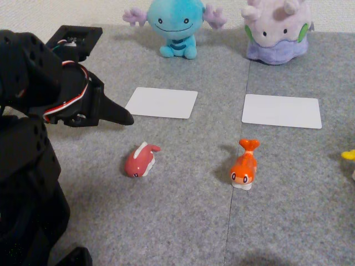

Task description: Wooper wants to eat egg sudhi, and Goomy wants to eat shrimp sushi

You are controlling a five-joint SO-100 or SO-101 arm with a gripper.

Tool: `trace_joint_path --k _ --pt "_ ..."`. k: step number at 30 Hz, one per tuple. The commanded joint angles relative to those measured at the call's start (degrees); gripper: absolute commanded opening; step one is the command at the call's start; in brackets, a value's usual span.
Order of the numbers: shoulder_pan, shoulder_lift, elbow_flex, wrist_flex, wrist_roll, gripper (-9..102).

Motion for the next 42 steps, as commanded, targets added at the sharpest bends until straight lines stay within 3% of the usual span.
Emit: trace_joint_path --k 1,14,18,21,25,31,35,42 --pt "0.26 0.70 -0.35 -0.44 -0.53 34" --pt "0.44 0.70 -0.44 -0.79 -0.97 34" --pt "6.42 1.32 -3.52 2.11 -7.56 34" --pt "12.83 0.35 -12.30 7.82 -8.96 34" --pt "16.79 -1.32 -30.06 21.88 -13.89 34" --pt "24.08 -16.79 -54.58 40.43 -25.49 34" --pt "36.39 -30.15 -67.06 45.18 -34.37 34" --pt "53.17 -52.03 -81.12 44.30 -47.11 34"
